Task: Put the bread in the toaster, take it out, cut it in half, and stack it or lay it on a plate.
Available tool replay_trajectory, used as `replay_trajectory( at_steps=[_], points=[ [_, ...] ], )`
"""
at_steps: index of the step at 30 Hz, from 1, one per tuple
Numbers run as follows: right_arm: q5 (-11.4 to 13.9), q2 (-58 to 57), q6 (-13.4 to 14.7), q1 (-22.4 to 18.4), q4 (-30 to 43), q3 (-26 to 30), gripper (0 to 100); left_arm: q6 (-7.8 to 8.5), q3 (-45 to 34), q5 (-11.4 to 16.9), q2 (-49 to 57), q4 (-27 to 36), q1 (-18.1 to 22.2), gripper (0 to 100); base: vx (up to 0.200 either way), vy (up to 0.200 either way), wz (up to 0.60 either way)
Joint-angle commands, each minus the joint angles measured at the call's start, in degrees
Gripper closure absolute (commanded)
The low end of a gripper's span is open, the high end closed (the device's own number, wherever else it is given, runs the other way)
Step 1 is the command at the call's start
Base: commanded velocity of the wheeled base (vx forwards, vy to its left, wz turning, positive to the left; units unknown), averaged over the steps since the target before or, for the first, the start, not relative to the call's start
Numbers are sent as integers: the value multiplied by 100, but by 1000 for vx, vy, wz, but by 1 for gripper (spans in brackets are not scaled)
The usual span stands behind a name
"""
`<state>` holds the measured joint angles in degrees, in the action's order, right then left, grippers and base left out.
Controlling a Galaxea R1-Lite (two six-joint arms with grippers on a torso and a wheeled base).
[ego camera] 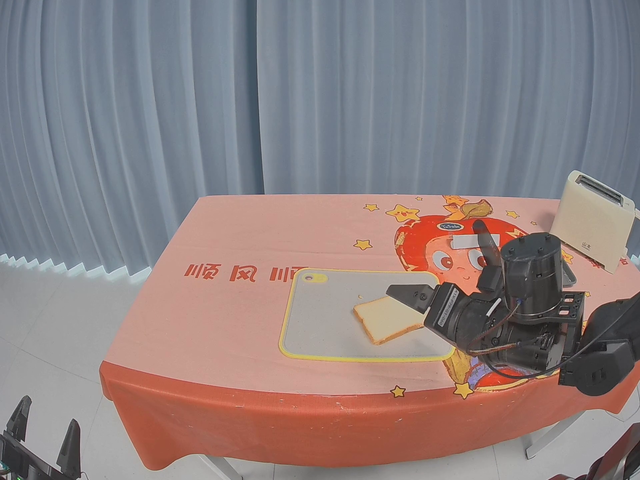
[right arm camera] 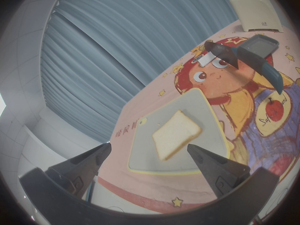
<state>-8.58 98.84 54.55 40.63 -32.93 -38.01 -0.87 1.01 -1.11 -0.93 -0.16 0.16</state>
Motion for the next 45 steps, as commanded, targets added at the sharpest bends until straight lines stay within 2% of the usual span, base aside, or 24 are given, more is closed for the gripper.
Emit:
replay_trajectory(
  at_steps=[1, 4, 9, 21, 30, 45],
  points=[
    [129, -67, 38, -3, 181, -101, 0, -1, -101, -3, 31, -2, 2, 0, 0, 0, 0],
    [190, 21, 152, -3, 217, -84, 0, -1, -101, -3, 31, -2, 2, 0, 0, 0, 0],
    [340, 109, 161, -64, 225, -57, 0, -1, -101, -3, 31, -2, 2, 0, 0, 0, 0],
    [313, 390, 161, -82, 146, -84, 0, -1, -101, -3, 31, -2, 2, 0, 0, 0, 0],
    [296, 601, 135, -345, 137, -172, 0, -1, -101, -3, 31, -2, 2, 0, 0, 0, 0],
    [322, 777, 152, -407, 137, -383, 0, -1, -101, -3, 31, -2, 2, 0, 0, 0, 0]
  ],
)
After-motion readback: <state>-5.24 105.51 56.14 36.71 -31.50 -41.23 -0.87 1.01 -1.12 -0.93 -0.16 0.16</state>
